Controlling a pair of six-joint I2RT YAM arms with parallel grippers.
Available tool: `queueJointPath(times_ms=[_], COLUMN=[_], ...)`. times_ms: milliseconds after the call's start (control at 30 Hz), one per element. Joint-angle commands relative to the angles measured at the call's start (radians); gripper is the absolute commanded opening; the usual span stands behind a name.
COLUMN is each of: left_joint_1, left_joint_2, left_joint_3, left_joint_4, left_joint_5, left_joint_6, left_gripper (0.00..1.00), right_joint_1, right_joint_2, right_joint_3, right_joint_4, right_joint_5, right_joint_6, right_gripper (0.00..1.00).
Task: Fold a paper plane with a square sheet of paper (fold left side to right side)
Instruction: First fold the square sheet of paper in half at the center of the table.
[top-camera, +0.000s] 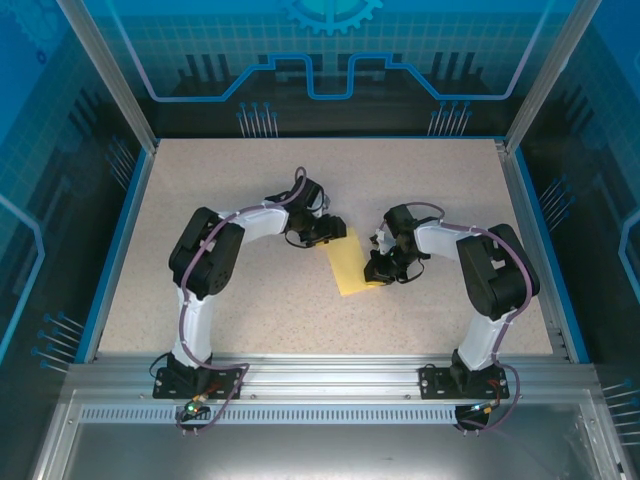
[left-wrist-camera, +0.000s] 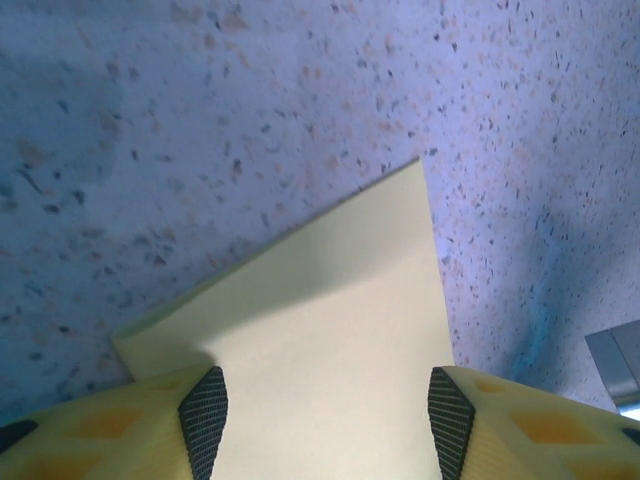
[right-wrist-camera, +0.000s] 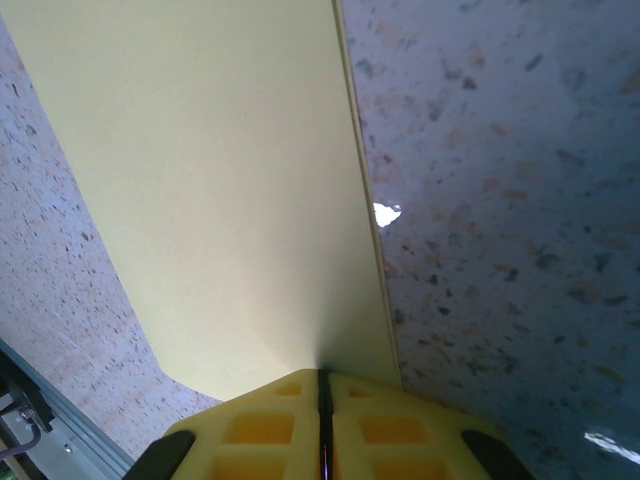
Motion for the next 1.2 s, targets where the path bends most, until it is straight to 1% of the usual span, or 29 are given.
queueJointPath(times_ms=[0, 200, 367, 467, 567, 667, 800, 833, 900, 1033, 1167], left_joint_1=[0.051, 0.09, 0.125, 0.146, 0.153, 0.153, 0.138, 0.126, 0.094, -0.004, -0.078], left_joint_2=[0.048, 0.08, 0.079, 0.071, 0.025, -0.072, -0.234, -0.273, -0.333, -0.397, -0.395], left_joint_3=[0.028, 0.066, 0.157, 0.219, 0.228, 0.137, -0.07, -0.119, -0.218, -0.337, -0.374], left_joint_4=[-0.047, -0.052, -0.114, -0.163, -0.179, -0.136, -0.024, 0.008, 0.055, 0.136, 0.164], left_joint_5=[-0.043, -0.015, -0.009, -0.005, 0.0, 0.009, 0.023, 0.023, 0.019, 0.006, -0.044], left_joint_6=[0.027, 0.028, 0.055, 0.077, 0.097, 0.083, 0.025, 0.009, -0.02, -0.085, -0.13], left_gripper=[0.61, 0.63, 0.64, 0.65, 0.65, 0.65, 0.65, 0.65, 0.65, 0.65, 0.64], right_joint_1=[0.009, 0.008, 0.013, 0.015, 0.016, 0.017, -0.001, -0.008, -0.025, -0.048, -0.049], right_joint_2=[0.05, 0.044, 0.033, 0.023, -0.011, -0.086, -0.173, -0.183, -0.185, -0.138, -0.071], right_joint_3=[-0.041, -0.044, -0.047, -0.045, -0.048, -0.043, -0.004, 0.006, 0.022, 0.047, 0.057], right_joint_4=[-0.052, -0.034, -0.006, 0.013, 0.053, 0.077, 0.015, 0.0, -0.019, -0.024, -0.004], right_joint_5=[0.129, 0.101, 0.07, 0.041, -0.011, -0.025, 0.045, 0.064, 0.071, 0.046, 0.004], right_joint_6=[-0.008, -0.003, 0.006, 0.008, 0.012, 0.014, -0.036, -0.053, -0.08, -0.091, -0.067], right_gripper=[0.09, 0.09, 0.1, 0.11, 0.12, 0.18, 0.34, 0.39, 0.44, 0.48, 0.5])
